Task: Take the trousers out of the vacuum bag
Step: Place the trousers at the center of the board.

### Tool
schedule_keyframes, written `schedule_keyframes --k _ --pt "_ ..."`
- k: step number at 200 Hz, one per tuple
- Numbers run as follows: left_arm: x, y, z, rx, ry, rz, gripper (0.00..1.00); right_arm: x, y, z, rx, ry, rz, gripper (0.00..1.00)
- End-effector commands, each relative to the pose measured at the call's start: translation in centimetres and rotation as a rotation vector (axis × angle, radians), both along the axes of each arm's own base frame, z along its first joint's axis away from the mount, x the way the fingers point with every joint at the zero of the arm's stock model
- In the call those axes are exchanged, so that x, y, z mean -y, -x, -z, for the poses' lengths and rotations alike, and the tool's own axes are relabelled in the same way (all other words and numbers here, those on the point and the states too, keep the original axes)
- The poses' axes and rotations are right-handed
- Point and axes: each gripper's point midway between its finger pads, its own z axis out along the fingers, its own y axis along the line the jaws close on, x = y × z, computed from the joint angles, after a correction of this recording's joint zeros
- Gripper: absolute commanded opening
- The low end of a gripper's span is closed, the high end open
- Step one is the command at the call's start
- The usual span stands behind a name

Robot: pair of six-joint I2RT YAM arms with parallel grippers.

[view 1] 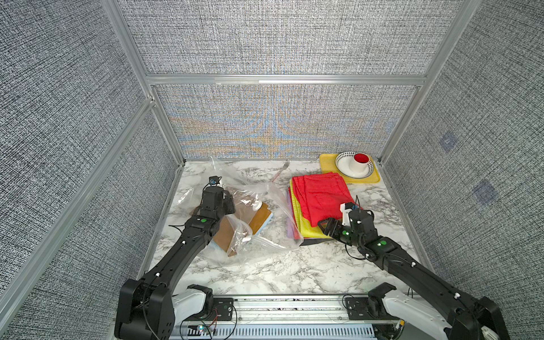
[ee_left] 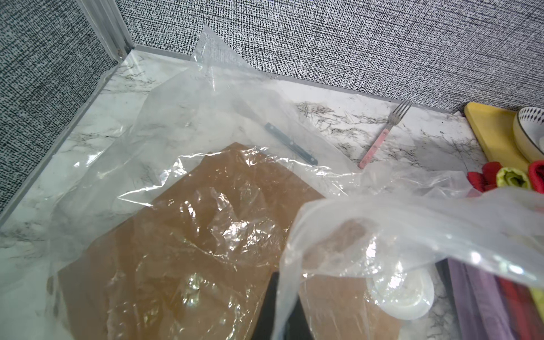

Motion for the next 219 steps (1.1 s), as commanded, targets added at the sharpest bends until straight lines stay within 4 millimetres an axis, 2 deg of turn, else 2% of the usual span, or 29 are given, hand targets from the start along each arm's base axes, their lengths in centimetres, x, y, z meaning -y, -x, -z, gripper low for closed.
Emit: schedule_keyframes --k 1,31,64,83,111,128,167,219 --pt "-0.1 0.0 -0.5 0.021 -0.003 0.001 0.0 -0.9 -1.3 -1.8 0.078 -0.035 0.012 0.78" --pt "-0.2 0.2 -0.6 0.025 -0.005 -0.004 0.0 -2.1 -2.1 -2.3 0.106 -0.036 -0.008 0.76" --pt "-0.4 0.4 -0.6 0.026 -0.009 -0.006 0.0 -3.5 -2.7 -2.0 0.096 -0.034 -0.037 0.72" --pt "-0.5 0.5 -0.7 0.028 -0.015 -0.009 0.0 -4.5 -2.8 -2.5 0.101 -0.045 -0.06 0.54" --pt "-0.6 0.6 -0.8 0.032 -0.022 -0.012 0.0 -5.4 -2.8 -3.8 0.113 -0.061 -0.073 0.2" --pt "-0.7 0.7 -0.7 0.03 -0.025 -0.012 0.0 -5.5 -2.6 -4.4 0.111 -0.071 -0.074 0.11" --pt "-0.7 0.6 -0.8 0.032 -0.032 -0.008 0.0 -5.3 -2.0 -4.3 0.089 -0.076 -0.069 0.09" --pt "-0.6 0.6 -1.1 0.037 -0.032 -0.003 0.0 -5.1 -0.9 -2.0 0.024 -0.057 -0.076 0.09"
